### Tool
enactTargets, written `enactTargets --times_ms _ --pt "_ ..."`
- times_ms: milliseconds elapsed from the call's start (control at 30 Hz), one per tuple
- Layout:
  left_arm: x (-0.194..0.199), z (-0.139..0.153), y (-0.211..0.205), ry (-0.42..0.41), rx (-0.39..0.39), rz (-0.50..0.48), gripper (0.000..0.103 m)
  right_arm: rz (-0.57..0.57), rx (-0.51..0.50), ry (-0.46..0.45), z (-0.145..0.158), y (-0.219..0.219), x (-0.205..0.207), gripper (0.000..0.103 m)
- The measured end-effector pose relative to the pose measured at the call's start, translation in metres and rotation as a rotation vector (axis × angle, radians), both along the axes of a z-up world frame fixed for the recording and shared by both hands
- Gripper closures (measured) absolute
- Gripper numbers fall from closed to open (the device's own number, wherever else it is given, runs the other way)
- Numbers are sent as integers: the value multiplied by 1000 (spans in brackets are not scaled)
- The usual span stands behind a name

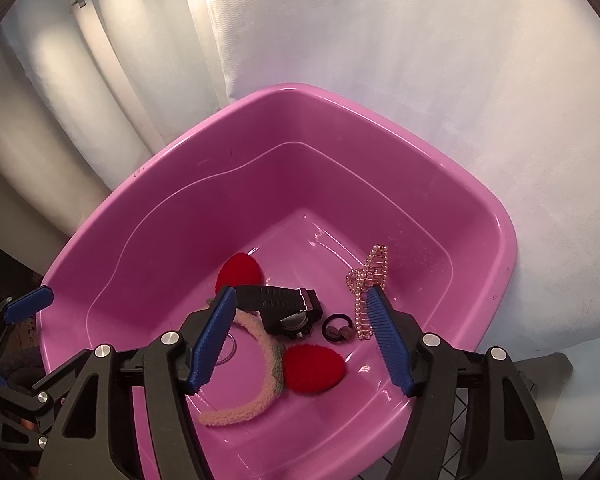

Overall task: Organize jewelry
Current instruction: 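Withdraw both tools from the tub back toward the table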

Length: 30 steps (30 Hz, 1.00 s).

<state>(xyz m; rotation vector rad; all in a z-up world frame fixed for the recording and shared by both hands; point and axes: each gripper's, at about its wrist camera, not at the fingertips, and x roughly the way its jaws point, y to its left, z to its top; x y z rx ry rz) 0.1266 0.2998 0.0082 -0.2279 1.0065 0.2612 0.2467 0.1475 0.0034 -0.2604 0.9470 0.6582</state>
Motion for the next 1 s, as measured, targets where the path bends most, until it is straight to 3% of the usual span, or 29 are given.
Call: enactTargets --times_ms 633,1000 --pt "-30 37 5 -102 40 -22 8 -66 74 -61 21 -19 -40 38" --pt "-41 54 -29 -146 64 -100 8 -195 171 -105 32 -83 -79 38"
